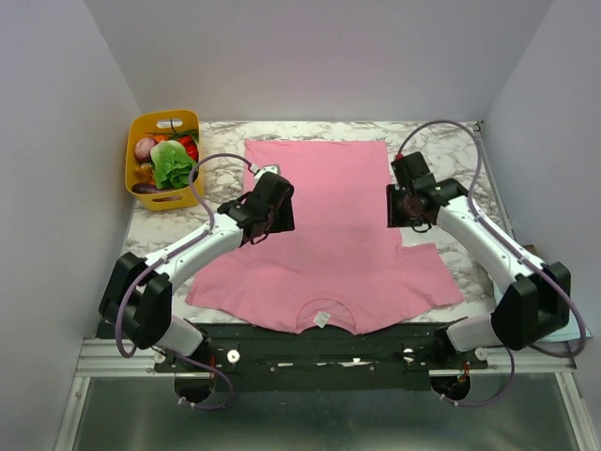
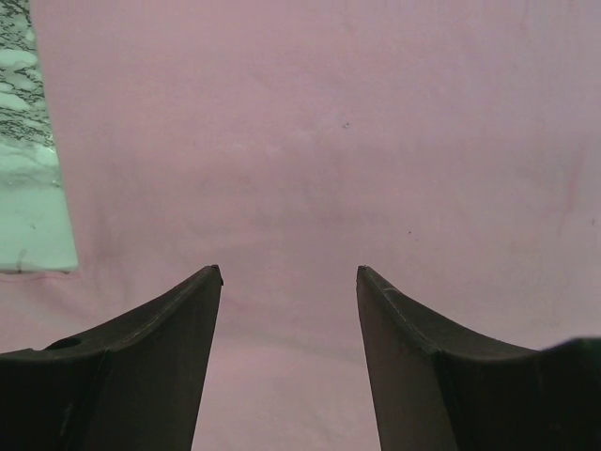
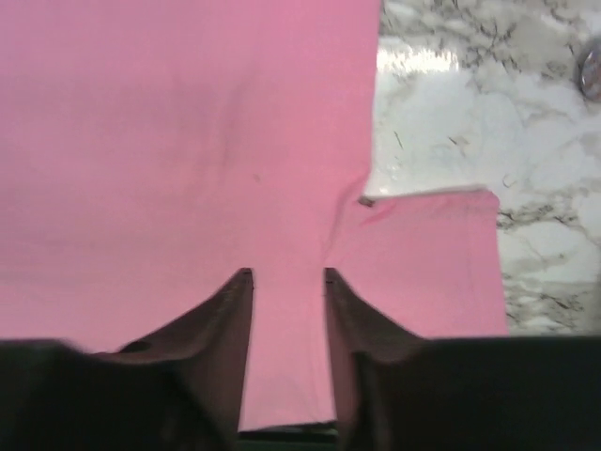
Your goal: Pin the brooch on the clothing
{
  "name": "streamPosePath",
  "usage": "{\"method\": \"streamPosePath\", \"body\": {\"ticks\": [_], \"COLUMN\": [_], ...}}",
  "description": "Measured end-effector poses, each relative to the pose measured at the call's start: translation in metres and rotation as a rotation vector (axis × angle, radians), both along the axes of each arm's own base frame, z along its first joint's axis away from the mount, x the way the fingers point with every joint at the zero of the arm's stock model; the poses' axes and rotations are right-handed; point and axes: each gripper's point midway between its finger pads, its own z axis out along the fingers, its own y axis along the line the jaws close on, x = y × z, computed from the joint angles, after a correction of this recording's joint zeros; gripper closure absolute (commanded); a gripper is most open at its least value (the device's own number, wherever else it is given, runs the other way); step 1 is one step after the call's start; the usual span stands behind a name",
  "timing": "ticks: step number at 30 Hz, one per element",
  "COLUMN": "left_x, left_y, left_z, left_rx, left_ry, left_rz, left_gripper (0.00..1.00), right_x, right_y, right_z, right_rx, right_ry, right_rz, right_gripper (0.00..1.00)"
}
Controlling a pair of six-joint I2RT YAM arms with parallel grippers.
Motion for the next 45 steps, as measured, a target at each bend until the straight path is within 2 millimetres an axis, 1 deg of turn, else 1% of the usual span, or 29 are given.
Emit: {"method": "streamPosePath", "body": {"ticks": [1,2,3,4,6,7,9,10,12,14,16,17,22,26,30,37,41,45], "left_x": [0.000,0.000,0.000,0.000,0.001,0.002,0.003,0.003,0.004,0.005,0.006,0.006,0.006,0.006,0.006,0.006,0.004,0.000], "left_y": [0.000,0.000,0.000,0.001,0.000,0.000,-0.001,-0.001,-0.002,-0.003,-0.005,-0.005,-0.007,-0.009,-0.011,-0.015,-0.016,-0.013], "left_z": [0.002,0.003,0.005,0.007,0.011,0.014,0.019,0.021,0.025,0.029,0.030,0.031,0.031,0.031,0.032,0.032,0.026,0.019], "left_rx": [-0.001,-0.002,-0.001,-0.001,-0.004,-0.005,-0.010,-0.013,-0.021,-0.027,-0.030,-0.031,-0.035,-0.042,-0.047,-0.060,-0.064,-0.061], "left_ry": [-0.005,-0.009,-0.016,-0.022,-0.037,-0.048,-0.065,-0.072,-0.089,-0.103,-0.110,-0.111,-0.112,-0.117,-0.121,-0.127,-0.122,-0.111], "left_rz": [-0.002,-0.005,-0.009,-0.015,-0.022,-0.028,-0.036,-0.040,-0.047,-0.055,-0.063,-0.067,-0.083,-0.094,-0.107,-0.126,-0.136,-0.138], "left_gripper": [0.29,0.29,0.28,0.28,0.28,0.27,0.27,0.27,0.26,0.26,0.25,0.25,0.25,0.25,0.25,0.25,0.25,0.25], "right_x": [0.004,0.005,0.007,0.009,0.011,0.013,0.016,0.017,0.023,0.026,0.027,0.028,0.031,0.036,0.041,0.048,0.058,0.063], "right_y": [0.003,0.004,0.005,0.006,0.008,0.007,0.000,-0.007,-0.026,-0.045,-0.065,-0.071,-0.088,-0.106,-0.120,-0.144,-0.158,-0.170], "right_z": [0.016,0.020,0.029,0.036,0.049,0.055,0.065,0.069,0.076,0.077,0.075,0.073,0.068,0.050,0.029,0.008,-0.007,-0.023], "right_rx": [0.031,0.036,0.055,0.071,0.113,0.136,0.191,0.217,0.289,0.363,0.426,0.450,0.555,0.580,0.549,0.453,0.405,0.360], "right_ry": [-0.059,-0.071,-0.105,-0.133,-0.184,-0.209,-0.255,-0.275,-0.315,-0.342,-0.355,-0.355,-0.367,-0.334,-0.287,-0.244,-0.195,-0.136], "right_rz": [0.005,0.005,0.007,0.009,0.013,0.011,-0.011,-0.029,-0.081,-0.131,-0.186,-0.206,-0.272,-0.351,-0.417,-0.531,-0.600,-0.655], "right_gripper": [0.36,0.32,0.29,0.19,0.13,0.08,0.05,0.04,0.03,0.02,0.02,0.03,0.03,0.03,0.04,0.07,0.07,0.07]}}
